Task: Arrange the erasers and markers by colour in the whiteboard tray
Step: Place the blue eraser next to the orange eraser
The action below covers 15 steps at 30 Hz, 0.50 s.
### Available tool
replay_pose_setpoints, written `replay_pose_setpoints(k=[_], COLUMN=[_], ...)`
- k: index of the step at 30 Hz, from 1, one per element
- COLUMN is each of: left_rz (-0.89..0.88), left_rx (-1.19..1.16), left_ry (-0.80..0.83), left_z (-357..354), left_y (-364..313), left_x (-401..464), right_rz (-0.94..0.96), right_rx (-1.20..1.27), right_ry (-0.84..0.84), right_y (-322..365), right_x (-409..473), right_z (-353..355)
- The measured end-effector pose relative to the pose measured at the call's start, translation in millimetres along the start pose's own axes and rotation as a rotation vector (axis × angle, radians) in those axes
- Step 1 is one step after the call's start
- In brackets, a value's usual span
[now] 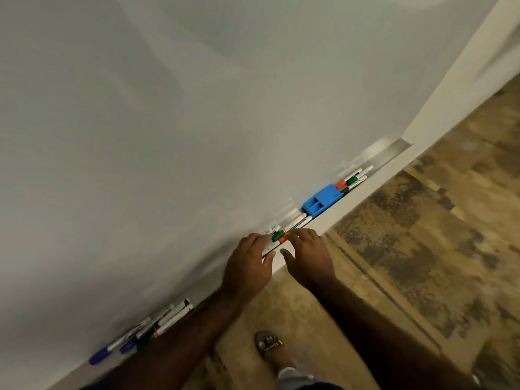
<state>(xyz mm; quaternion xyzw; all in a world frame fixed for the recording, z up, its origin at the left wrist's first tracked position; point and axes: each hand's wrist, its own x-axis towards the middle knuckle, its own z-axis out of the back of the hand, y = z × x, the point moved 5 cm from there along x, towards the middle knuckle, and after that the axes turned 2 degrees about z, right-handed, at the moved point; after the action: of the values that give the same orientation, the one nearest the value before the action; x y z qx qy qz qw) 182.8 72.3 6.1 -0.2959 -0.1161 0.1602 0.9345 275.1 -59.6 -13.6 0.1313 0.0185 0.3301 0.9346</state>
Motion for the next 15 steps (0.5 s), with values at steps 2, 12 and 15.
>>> replay_pose_setpoints(k=[2, 12, 15], left_rz=[0.009, 0.052, 0.072], left_rx=[-0.027, -0.011, -0.020], left_ry=[0.038, 0.232, 0.245], left_z=[-16, -91, -106], left_y=[-11, -53, -57], left_x=[18, 107, 128], right_rz=[-0.045, -0.268, -0.300], right_rx=[-0.013, 0.108, 0.128], right_ry=[0.009, 0.042, 0.054], right_y=[-23, -150, -181], right_x=[11, 69, 85], right_z=[6, 16, 15])
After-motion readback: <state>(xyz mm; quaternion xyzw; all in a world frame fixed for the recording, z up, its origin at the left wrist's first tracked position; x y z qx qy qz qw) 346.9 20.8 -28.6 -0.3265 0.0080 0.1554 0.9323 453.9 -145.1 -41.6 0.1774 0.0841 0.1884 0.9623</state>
